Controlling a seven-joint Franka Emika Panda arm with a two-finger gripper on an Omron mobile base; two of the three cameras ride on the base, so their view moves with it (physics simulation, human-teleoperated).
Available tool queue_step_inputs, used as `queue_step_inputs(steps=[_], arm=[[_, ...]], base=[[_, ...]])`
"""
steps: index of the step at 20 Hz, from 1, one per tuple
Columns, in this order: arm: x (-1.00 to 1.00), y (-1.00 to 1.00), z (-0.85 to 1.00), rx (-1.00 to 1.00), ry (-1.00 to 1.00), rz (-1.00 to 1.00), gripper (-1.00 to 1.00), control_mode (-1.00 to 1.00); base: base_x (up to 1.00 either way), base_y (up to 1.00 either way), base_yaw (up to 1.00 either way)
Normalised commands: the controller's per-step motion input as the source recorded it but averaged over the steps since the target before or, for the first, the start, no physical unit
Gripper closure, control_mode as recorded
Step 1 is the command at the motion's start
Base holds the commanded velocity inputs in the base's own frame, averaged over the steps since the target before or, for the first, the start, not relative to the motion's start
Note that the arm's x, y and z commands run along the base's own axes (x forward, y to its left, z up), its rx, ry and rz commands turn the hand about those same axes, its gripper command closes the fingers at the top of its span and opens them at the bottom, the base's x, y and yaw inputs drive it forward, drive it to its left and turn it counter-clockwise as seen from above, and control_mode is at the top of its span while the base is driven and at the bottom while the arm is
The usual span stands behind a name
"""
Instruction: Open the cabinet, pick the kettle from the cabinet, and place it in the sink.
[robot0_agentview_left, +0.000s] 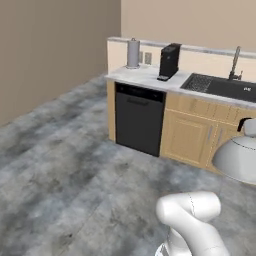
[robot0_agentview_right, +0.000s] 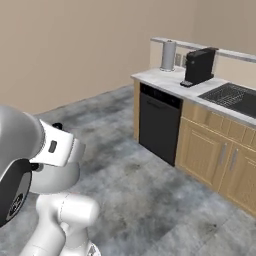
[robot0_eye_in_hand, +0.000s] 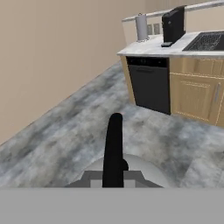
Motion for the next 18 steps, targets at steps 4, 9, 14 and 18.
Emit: queue_step_inputs(steps=[4,9,14,18], arm=[[0.00,0.00,0.00,0.00,0.00,0.00,1.00,1.00],[0.00,0.00,0.00,0.00,0.00,0.00,1.00,1.00],[0.00,0.00,0.00,0.00,0.00,0.00,1.00,1.00],[0.00,0.00,0.00,0.00,0.00,0.00,1.00,1.00]], base=[[0.61,0.42,-0.33],[0.62,0.40,-0.27],[0.67,0.10,-0.22],[0.62,-0.03,-0.36]])
